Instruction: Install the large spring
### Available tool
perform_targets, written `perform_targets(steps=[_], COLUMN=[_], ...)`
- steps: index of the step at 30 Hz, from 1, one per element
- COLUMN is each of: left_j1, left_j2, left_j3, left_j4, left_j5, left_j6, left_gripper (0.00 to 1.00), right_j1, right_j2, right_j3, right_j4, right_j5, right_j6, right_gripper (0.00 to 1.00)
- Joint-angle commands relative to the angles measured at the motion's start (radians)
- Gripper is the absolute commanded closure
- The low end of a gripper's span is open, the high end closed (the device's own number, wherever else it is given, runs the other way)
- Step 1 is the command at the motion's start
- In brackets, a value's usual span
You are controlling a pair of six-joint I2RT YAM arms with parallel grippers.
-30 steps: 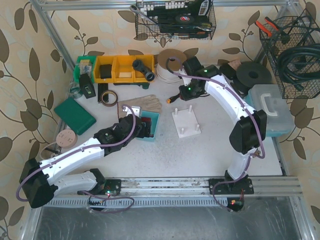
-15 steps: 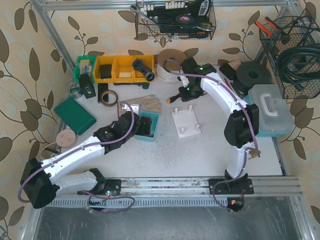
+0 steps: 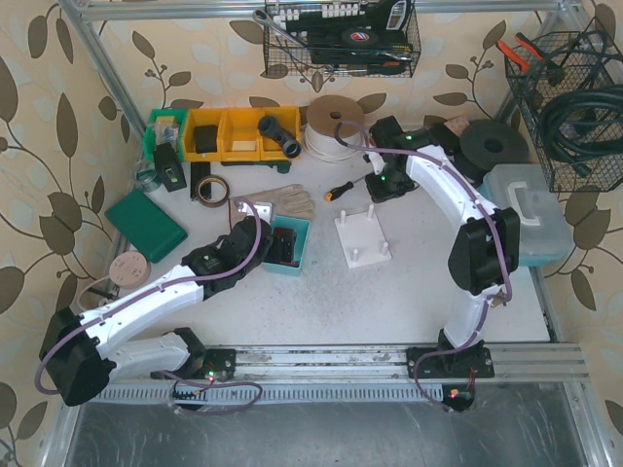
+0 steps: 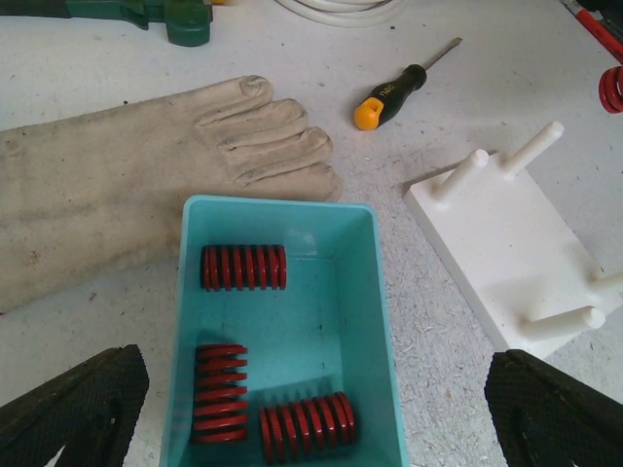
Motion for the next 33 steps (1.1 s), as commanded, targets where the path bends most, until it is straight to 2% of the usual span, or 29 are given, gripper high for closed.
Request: perform_targets(steps=[1,33], left_j1=[0.008,0.008], left_j2=[-0.021,-0.001], left_j3=[-0.003,-0.001], left_j4=[0.029,0.034], left_j5=[-0.003,-0.003], left_j6=[0.004,0.008], left_gripper=[0.03,0.03], right_j1=[-0.005,-0.007], right_j2=[-0.017,0.092], right_j3=[-0.015,-0.04], right_j4=[0.021,0.049], right_j5=[0.008,-0.051], right_j6=[-0.008,0.0], right_gripper=[1.0,1.0])
